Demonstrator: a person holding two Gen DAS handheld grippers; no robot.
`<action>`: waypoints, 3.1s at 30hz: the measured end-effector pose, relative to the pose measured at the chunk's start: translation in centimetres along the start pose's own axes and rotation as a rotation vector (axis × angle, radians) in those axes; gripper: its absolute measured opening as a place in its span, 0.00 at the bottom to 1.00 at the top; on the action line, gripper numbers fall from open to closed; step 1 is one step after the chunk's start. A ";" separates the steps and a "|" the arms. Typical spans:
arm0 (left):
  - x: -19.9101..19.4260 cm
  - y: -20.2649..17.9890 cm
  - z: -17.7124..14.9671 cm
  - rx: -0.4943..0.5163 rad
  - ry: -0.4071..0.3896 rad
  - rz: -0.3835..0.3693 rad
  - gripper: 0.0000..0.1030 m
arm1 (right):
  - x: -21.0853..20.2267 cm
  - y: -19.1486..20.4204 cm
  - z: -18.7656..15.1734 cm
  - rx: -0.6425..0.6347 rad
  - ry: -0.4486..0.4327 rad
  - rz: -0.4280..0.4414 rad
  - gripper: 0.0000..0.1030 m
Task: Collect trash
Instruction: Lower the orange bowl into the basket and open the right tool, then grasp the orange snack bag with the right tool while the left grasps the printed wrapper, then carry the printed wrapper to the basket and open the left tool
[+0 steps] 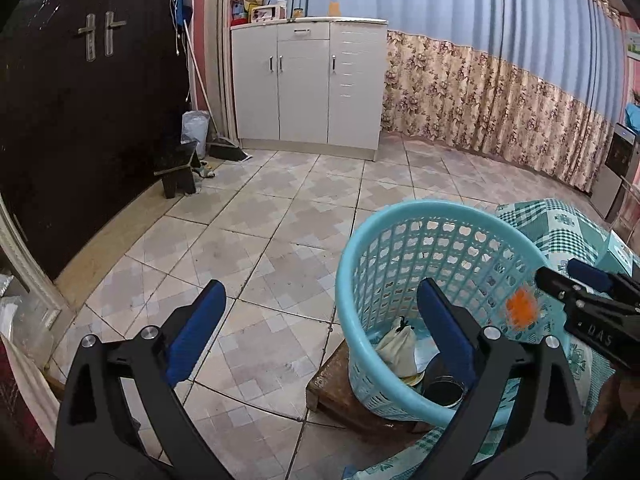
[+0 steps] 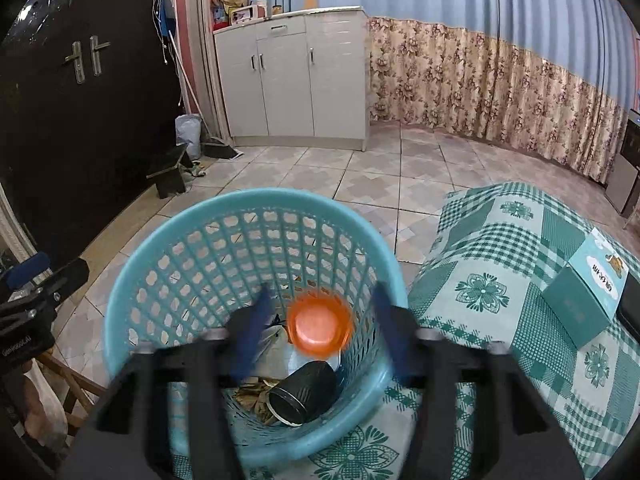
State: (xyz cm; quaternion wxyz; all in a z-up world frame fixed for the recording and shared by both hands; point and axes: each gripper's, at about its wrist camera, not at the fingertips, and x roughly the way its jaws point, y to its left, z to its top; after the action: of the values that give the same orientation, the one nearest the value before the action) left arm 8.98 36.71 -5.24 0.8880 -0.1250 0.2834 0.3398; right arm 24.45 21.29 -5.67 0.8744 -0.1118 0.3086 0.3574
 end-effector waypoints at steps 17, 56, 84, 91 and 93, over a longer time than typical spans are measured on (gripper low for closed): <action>-5.7 -5.0 0.8 0.033 -0.031 -0.082 0.95 | -9.9 -7.8 -2.7 0.003 -0.060 -0.128 0.95; -9.2 -36.7 -9.2 0.404 0.209 -0.508 0.95 | -27.8 -42.3 -23.2 0.508 0.131 -0.629 0.52; -6.5 -59.4 -11.6 0.524 0.358 -0.736 0.57 | -31.9 -43.1 -25.5 0.555 0.042 -0.628 0.11; -7.7 -58.6 -10.8 0.537 0.324 -0.803 0.13 | -31.3 -43.1 -25.3 0.541 0.066 -0.629 0.11; -8.3 -57.9 -10.3 0.548 0.311 -0.807 0.05 | -31.3 -42.9 -25.1 0.543 0.063 -0.613 0.11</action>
State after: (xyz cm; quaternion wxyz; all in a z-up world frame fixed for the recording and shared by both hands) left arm 38.66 -14.73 -7.01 0.8959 -0.0363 0.4201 -0.1394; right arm 25.31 -37.44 -7.07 0.9281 0.0255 0.3710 -0.0177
